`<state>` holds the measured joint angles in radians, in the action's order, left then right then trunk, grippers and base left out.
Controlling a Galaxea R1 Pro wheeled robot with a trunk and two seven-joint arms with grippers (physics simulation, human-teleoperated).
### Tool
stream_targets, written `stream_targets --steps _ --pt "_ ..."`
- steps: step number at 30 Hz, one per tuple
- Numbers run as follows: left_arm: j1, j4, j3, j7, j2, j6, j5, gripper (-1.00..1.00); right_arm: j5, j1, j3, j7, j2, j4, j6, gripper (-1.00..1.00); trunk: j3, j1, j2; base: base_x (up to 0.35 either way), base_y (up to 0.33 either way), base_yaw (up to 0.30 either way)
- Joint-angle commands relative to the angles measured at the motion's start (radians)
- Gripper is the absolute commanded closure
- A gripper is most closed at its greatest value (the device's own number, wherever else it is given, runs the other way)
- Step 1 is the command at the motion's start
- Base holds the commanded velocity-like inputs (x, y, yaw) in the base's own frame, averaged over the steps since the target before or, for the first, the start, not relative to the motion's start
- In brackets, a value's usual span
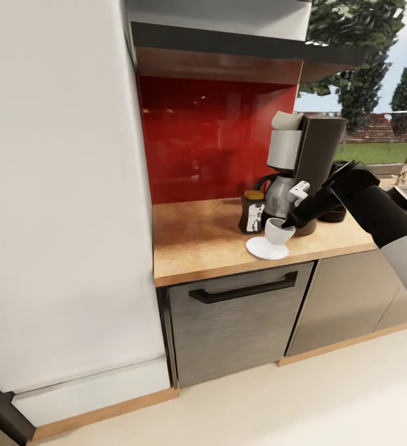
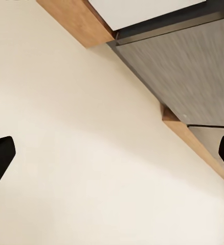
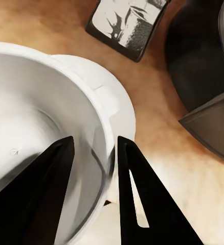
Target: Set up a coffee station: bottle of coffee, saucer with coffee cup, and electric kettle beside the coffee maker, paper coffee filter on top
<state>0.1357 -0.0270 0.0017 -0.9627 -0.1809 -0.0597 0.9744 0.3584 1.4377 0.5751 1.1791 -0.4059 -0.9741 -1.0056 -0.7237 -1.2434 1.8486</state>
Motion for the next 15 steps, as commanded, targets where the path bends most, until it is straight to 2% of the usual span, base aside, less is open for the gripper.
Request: stream_targets --steps 1,15 --pt "0.001 0.001 0.000 -0.002 0.000 -0.006 -0.002 -1.00 0.010 0.001 0.002 0.010 -0.001 -0.001 -0.004 1.00 -0.001 0.000 0.000 0.147 0.000 0.000" --pt "0.001 0.001 0.000 -0.002 0.000 -0.006 -0.002 -1.00 0.010 0.001 0.002 0.010 -0.001 -0.002 -0.004 1.00 -0.001 0.000 0.000 0.054 0.016 0.000"
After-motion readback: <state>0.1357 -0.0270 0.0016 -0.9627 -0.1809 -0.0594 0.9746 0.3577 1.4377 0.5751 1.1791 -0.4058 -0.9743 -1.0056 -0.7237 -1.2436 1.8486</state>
